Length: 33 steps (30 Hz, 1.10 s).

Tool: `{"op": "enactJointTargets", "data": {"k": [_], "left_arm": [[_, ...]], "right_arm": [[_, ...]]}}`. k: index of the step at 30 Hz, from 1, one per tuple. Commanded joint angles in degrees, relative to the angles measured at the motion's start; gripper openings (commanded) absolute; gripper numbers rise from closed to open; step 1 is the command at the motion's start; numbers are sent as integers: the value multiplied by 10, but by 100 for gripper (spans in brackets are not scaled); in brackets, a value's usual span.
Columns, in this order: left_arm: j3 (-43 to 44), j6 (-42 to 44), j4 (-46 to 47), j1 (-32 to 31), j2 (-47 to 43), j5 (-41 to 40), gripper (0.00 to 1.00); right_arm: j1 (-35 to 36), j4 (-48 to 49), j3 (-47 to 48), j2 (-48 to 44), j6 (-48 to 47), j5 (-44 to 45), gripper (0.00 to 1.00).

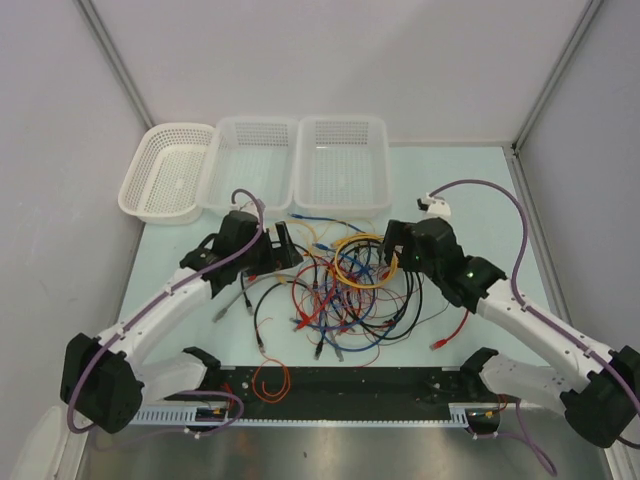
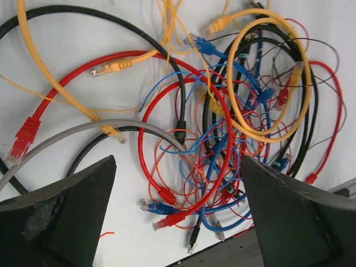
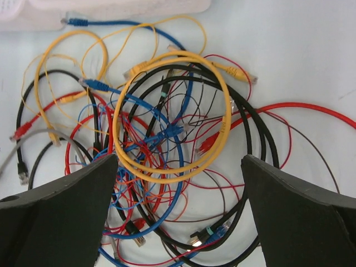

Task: Untangle the cables

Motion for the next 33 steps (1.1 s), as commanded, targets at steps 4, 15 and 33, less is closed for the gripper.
{"op": "enactJointTargets", "data": {"k": [4, 15, 33], "left_arm": [[-21, 1, 35, -2, -46, 12, 100], [-50, -5, 34, -2, -68, 14, 100], [-81, -15, 57, -2, -63, 22, 100]], "right_arm": [[63, 27, -1, 78, -59, -28, 97], [132, 73, 0, 175, -50, -4, 78], [-31, 150, -114, 101, 157, -140, 91]]}}
